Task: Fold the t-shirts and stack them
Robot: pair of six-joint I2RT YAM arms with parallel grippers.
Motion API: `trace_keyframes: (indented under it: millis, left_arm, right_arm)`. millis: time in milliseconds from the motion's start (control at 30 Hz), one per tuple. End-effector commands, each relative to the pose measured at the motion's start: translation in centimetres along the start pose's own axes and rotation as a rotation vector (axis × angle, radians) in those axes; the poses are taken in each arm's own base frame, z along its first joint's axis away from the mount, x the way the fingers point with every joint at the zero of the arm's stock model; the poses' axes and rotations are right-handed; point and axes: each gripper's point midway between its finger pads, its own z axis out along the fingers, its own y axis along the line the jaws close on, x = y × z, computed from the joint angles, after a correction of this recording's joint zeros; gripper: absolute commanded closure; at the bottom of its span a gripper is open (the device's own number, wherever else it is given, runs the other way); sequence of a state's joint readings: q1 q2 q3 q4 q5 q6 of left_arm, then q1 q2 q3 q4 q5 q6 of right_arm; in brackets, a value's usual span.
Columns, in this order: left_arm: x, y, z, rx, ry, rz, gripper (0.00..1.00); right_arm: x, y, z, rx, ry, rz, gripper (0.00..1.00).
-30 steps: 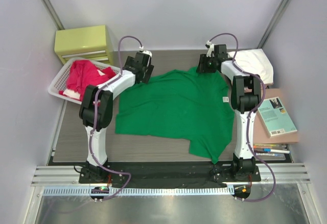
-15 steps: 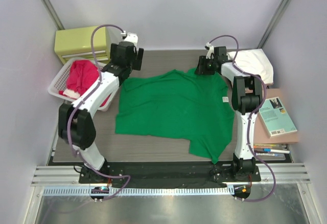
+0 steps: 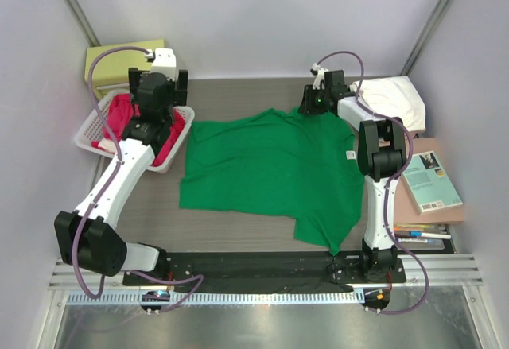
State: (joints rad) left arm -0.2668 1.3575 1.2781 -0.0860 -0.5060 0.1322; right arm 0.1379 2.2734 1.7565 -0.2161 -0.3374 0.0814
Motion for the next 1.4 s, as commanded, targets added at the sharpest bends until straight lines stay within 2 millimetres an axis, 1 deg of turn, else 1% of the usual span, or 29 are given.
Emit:
trace_keyframes:
  millis: [0, 67, 167, 233, 267, 300, 333, 400, 467, 667, 733, 767, 800, 833, 867, 1000, 1033, 1067, 1100, 1133, 1167, 1233, 1267, 1300, 1333, 1367]
  left_arm:
    - [0.9, 0.1, 0.5, -0.013, 0.005, 0.007, 0.0]
    - [0.9, 0.1, 0.6, -0.012, 0.005, 0.004, 0.0]
    - [0.5, 0.5, 0.5, -0.02, 0.003, 0.008, 0.0]
    - [0.4, 0.8, 0.5, -0.022, -0.002, 0.004, 0.0]
    - [0.4, 0.9, 0.5, -0.022, 0.0, 0.006, 0.0]
    - [0.6, 1.0, 0.6, -0.024, 0.003, 0.006, 0.0]
    - [0.8, 1.1, 0.7, -0.026, 0.008, 0.007, 0.0]
    - [1.2, 1.1, 0.9, -0.028, 0.017, 0.009, 0.0]
    - [1.7, 1.2, 1.2, -0.031, 0.029, 0.011, 0.0]
    - [1.7, 1.7, 1.7, -0.041, 0.034, 0.006, 0.0]
    - [1.6, 1.7, 1.7, -0.039, 0.032, 0.005, 0.0]
    - [1.7, 1.7, 1.8, -0.038, 0.034, 0.006, 0.0]
    - [1.8, 1.8, 1.8, -0.039, 0.037, 0.006, 0.0]
    - [1.8, 1.9, 1.8, -0.041, 0.037, 0.007, 0.0]
    - [2.0, 1.8, 1.9, -0.04, 0.042, 0.01, 0.0]
    - [2.5, 1.8, 2.1, -0.039, 0.053, 0.01, 0.0]
    - [2.5, 1.7, 2.1, -0.037, 0.054, 0.011, 0.0]
    - [2.6, 1.7, 2.2, -0.037, 0.055, 0.009, 0.0]
    - [2.7, 1.6, 2.3, -0.034, 0.059, 0.008, 0.0]
    - [2.9, 1.4, 2.3, -0.028, 0.065, 0.006, 0.0]
    - [3.2, 1.3, 2.5, -0.024, 0.069, 0.007, 0.0]
    - [4.3, 0.7, 2.8, -0.008, 0.099, 0.011, 0.0]
    - [5.2, 0.3, 2.9, 0.001, 0.12, 0.006, 0.0]
    - [5.9, -0.2, 3.0, 0.023, 0.138, 0.0, 0.0]
    - [7.3, -0.9, 3.1, 0.043, 0.179, 0.009, 0.0]
    - [8.4, -1.5, 3.0, 0.06, 0.207, -0.003, 0.0]
  right_arm:
    - [-4.0, 0.7, -1.2, 0.014, -0.095, -0.038, 0.63]
    - [-3.9, 0.5, -1.0, 0.019, -0.09, -0.037, 0.63]
    - [-3.1, 0.5, -0.7, 0.009, -0.073, -0.029, 0.63]
    - [-2.2, 0.8, -0.3, -0.015, -0.051, -0.017, 0.62]
    - [-1.7, 0.9, -0.2, -0.025, -0.04, -0.009, 0.59]
    - [-1.4, 1.0, -0.1, -0.037, -0.034, -0.004, 0.53]
    - [-1.1, 1.3, 0.1, -0.049, -0.029, -0.004, 0.51]
    - [-0.6, 1.3, 0.3, -0.055, -0.021, -0.002, 0.45]
    - [-0.2, 1.3, 0.8, -0.052, -0.011, -0.001, 0.42]
    - [0.4, 1.2, 1.9, -0.053, 0.002, 0.014, 0.42]
    - [0.8, 1.0, 2.3, -0.047, 0.009, 0.015, 0.47]
    - [0.6, 1.1, 2.4, -0.048, 0.006, 0.013, 0.59]
    - [1.0, 1.0, 2.7, -0.044, 0.013, 0.021, 0.68]
    - [1.0, 1.0, 2.7, -0.044, 0.014, 0.023, 0.79]
    - [1.2, 1.0, 2.8, -0.043, 0.017, 0.023, 0.99]
    - [1.5, 1.4, 2.2, -0.039, 0.021, 0.002, 0.99]
    - [0.6, 1.6, 1.5, -0.027, -0.001, -0.025, 0.99]
    - [0.9, 1.6, 1.2, -0.019, -0.004, -0.034, 0.99]
    - [0.5, 1.7, 0.8, -0.017, -0.015, -0.045, 0.99]
    - [-0.6, 2.0, -0.2, -0.015, -0.04, -0.058, 0.99]
    - [-0.9, 2.1, -0.6, -0.006, -0.047, -0.067, 0.99]
    - [-1.7, 2.4, -1.5, -0.006, -0.061, -0.081, 0.99]
    - [-2.6, 2.8, -2.7, -0.004, -0.082, -0.091, 0.99]
    - [-3.1, 3.0, -3.2, -0.003, -0.091, -0.096, 0.99]
    - [-3.6, 3.3, -3.9, -0.001, -0.103, -0.101, 0.99]
    - [-4.2, 3.5, -5.1, 0.006, -0.119, -0.114, 0.99]
